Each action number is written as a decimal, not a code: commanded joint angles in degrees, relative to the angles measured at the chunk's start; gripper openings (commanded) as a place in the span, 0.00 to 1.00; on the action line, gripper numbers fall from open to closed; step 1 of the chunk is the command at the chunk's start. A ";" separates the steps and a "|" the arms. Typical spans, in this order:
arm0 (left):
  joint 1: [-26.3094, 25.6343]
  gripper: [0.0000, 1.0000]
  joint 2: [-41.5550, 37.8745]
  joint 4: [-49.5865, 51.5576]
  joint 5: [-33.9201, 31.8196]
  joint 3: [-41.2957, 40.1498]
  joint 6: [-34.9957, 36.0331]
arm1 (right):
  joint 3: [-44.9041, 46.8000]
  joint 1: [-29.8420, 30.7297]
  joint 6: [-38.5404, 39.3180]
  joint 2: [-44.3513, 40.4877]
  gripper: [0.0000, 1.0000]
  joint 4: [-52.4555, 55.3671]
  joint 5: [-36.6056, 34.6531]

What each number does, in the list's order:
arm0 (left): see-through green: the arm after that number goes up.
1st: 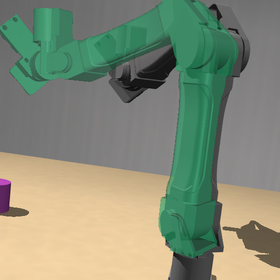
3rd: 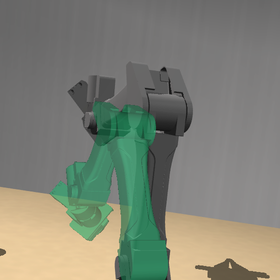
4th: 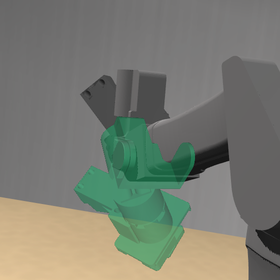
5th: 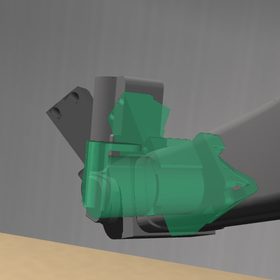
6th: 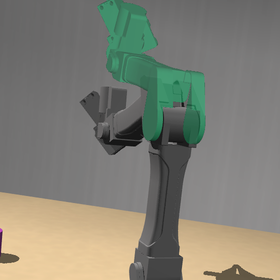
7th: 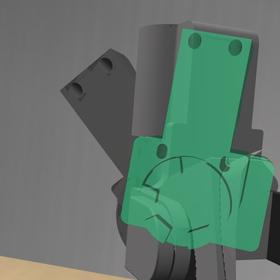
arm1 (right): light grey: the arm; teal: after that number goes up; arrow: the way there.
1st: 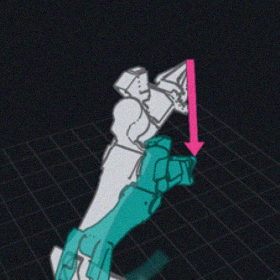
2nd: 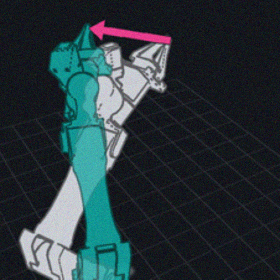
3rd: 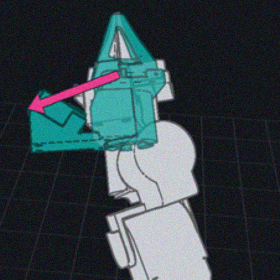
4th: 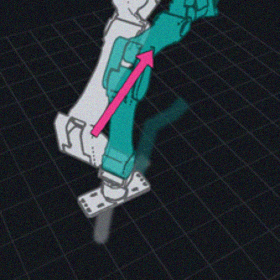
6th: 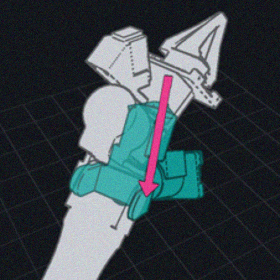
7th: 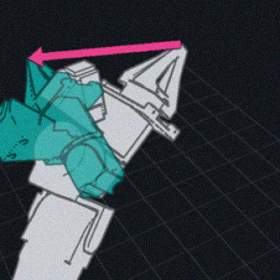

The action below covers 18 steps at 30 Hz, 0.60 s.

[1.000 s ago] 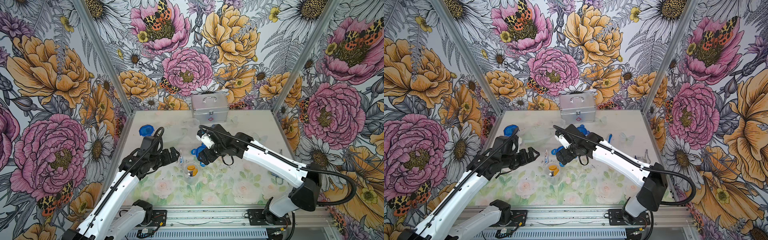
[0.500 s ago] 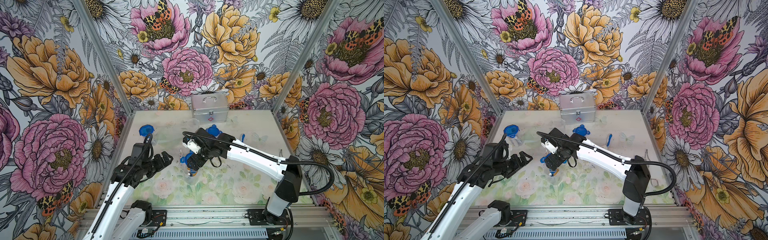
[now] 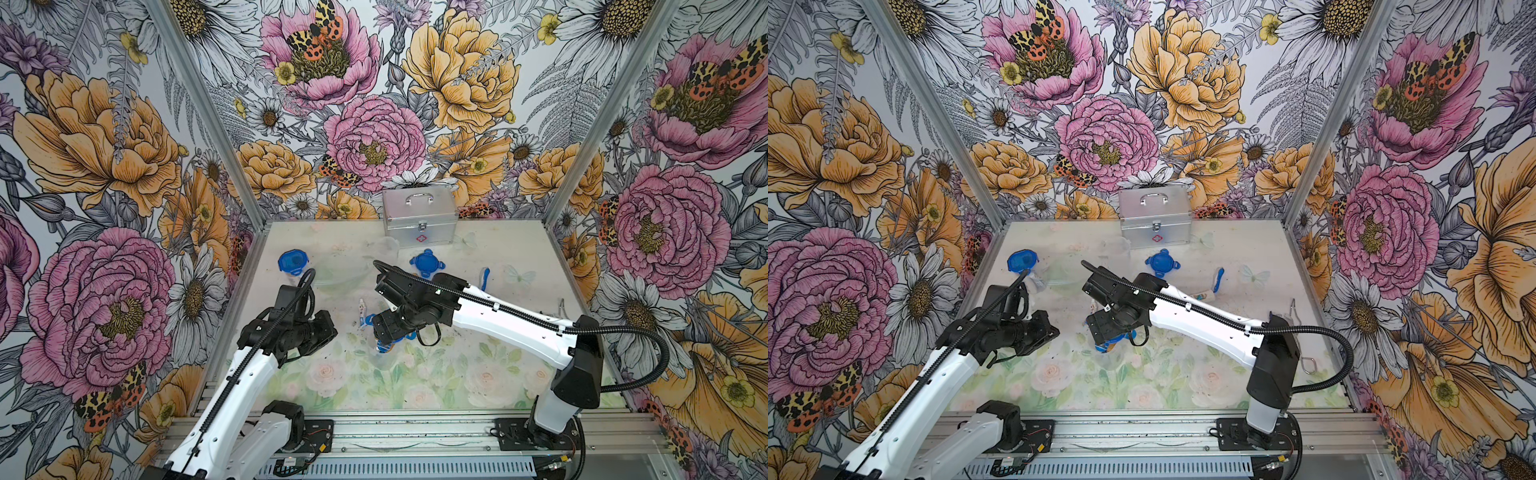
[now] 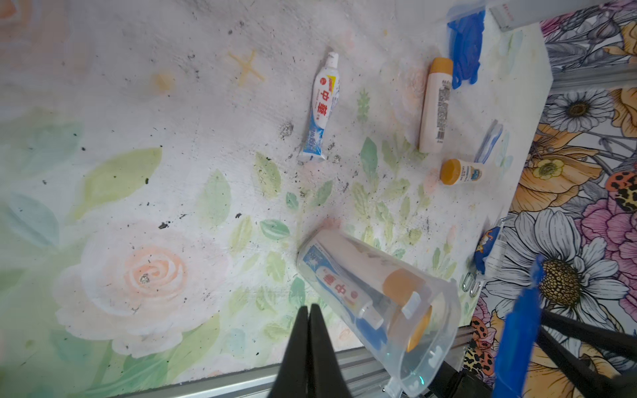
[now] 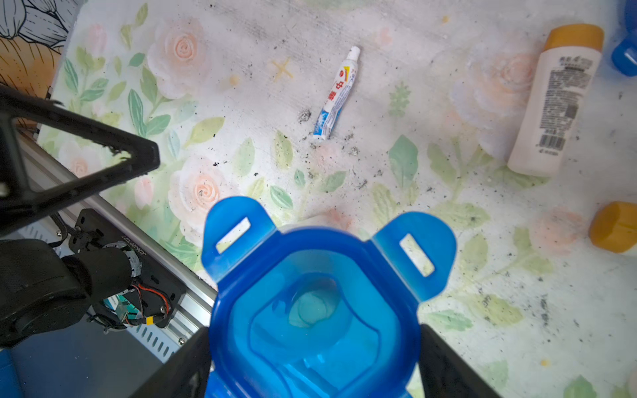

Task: Pack away toiletry kits
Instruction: Move the container to the center of the board.

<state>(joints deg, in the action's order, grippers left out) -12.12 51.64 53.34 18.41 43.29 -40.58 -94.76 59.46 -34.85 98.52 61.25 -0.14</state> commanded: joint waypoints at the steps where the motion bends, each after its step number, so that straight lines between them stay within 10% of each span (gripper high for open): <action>1: 0.50 0.00 1.05 -8.54 3.71 -3.26 -1.88 | 0.63 0.16 -4.09 -3.51 0.73 1.35 -3.32; 18: -12.44 0.00 14.20 -30.38 0.26 -9.31 -10.33 | 5.05 0.88 -7.16 -6.51 0.72 1.50 -4.34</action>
<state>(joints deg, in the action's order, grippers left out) -22.85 65.49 27.55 20.99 35.22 -48.58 -90.24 60.05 -41.17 93.78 62.76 -3.29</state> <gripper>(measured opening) 0.047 0.860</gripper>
